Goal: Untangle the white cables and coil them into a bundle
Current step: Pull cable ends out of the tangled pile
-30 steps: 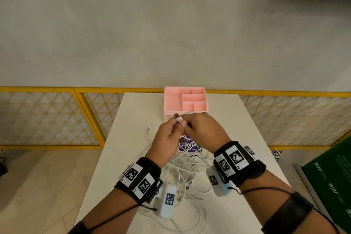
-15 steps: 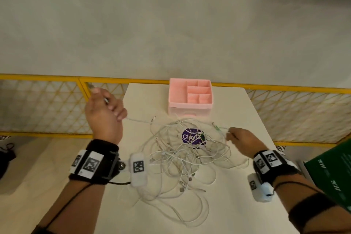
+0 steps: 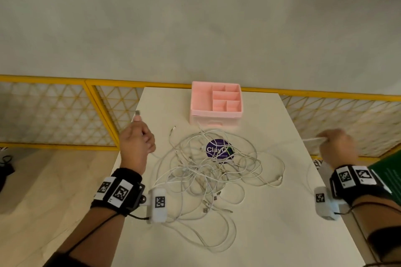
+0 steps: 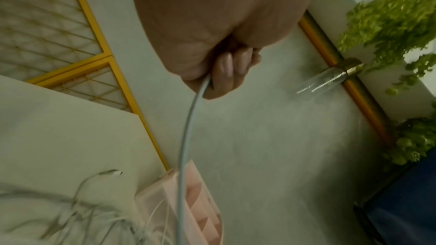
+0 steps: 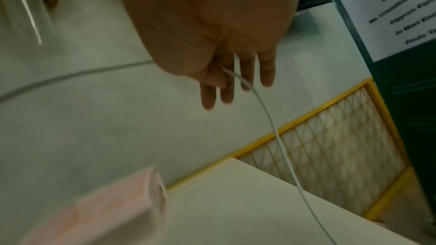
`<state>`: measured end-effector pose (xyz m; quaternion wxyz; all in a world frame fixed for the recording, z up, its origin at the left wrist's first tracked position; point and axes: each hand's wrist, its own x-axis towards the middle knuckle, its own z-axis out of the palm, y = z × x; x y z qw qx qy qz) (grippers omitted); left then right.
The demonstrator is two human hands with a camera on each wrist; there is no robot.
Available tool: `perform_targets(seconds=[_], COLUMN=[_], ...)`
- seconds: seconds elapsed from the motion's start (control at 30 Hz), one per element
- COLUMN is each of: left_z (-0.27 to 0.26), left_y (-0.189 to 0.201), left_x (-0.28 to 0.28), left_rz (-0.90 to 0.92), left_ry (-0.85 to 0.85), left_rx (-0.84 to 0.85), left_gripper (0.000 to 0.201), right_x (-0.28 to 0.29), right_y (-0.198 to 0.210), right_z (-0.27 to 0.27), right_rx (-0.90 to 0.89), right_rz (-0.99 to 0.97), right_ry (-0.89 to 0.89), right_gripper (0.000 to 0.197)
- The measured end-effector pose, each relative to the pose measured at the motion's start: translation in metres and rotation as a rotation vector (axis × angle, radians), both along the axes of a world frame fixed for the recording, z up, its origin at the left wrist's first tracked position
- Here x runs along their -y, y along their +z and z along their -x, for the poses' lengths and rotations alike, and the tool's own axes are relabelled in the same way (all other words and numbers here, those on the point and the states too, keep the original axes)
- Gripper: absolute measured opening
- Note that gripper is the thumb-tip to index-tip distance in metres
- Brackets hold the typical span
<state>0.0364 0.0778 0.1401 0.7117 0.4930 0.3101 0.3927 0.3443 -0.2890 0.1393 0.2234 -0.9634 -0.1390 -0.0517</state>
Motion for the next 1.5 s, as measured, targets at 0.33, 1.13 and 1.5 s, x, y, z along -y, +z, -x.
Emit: perform_targets(seconds=[0.33,1.13,1.5], left_z=[0.006,0.043,0.027], left_y=[-0.035,-0.037,-0.008], left_x=[0.022,0.035,0.033], left_rz=[0.071,0.057,-0.003], left_ry=[-0.322,-0.295,-0.254], left_rx=[-0.262,-0.357,-0.216], left_gripper=[0.03,0.028,0.023], right_x=[-0.03,-0.216,-0.228], right_y=[-0.105,-0.152,-0.005], right_z=[0.051,0.14,0.111], right_rx=[-0.305,-0.499,-0.015], right_rz=[0.749,0.399,-0.443], right_ry=[0.175,0.592,0.664], right_gripper=[0.019,0.021,0.008])
